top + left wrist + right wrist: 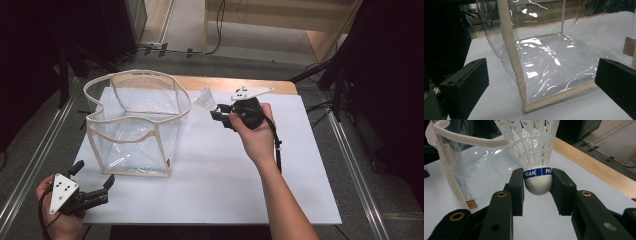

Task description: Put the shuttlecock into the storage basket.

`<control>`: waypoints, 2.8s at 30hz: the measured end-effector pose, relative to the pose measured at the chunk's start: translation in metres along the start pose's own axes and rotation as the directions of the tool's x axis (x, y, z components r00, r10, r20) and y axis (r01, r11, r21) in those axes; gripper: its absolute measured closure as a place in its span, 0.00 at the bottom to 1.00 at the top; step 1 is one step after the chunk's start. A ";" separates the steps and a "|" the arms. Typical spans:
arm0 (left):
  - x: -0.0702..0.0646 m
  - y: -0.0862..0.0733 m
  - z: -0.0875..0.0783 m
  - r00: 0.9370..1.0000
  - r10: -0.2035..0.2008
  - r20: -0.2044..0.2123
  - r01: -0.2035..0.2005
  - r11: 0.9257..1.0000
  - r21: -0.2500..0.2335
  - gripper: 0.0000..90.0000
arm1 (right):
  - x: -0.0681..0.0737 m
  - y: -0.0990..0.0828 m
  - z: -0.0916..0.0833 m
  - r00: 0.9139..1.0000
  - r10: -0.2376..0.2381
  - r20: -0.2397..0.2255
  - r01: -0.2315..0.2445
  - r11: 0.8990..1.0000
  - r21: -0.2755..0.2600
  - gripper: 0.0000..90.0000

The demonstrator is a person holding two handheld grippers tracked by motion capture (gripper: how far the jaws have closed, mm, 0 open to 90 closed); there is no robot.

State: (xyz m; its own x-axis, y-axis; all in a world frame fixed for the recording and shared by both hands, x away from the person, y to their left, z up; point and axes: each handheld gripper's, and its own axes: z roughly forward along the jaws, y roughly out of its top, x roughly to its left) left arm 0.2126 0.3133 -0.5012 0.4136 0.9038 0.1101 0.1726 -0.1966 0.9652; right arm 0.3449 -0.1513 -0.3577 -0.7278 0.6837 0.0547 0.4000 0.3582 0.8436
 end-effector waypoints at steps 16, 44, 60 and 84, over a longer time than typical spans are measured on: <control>0.000 0.000 0.000 1.000 0.002 0.000 -0.002 1.000 0.001 0.00 | 0.007 0.014 -0.001 1.000 -0.005 -0.012 0.005 1.000 -0.030 0.69; 0.000 0.000 0.000 1.000 0.000 0.003 0.000 1.000 0.000 0.00 | 0.021 0.034 0.008 0.999 -0.021 -0.046 0.018 0.998 -0.065 0.69; 0.000 0.000 0.000 1.000 -0.002 0.005 0.002 1.000 0.001 0.00 | 0.029 0.042 0.017 0.997 -0.031 -0.068 0.026 0.998 -0.065 0.69; 0.001 0.000 0.001 1.000 -0.009 0.006 0.009 1.000 0.001 0.00 | 0.044 0.056 0.042 0.993 -0.046 -0.109 0.041 0.998 -0.052 0.69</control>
State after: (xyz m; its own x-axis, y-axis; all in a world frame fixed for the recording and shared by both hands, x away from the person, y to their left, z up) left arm 0.2136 0.3138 -0.5010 0.4173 0.9032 0.1005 0.1771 -0.1892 0.9658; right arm 0.3588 -0.0741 -0.3304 -0.8019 0.5928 0.0739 0.3408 0.3523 0.8716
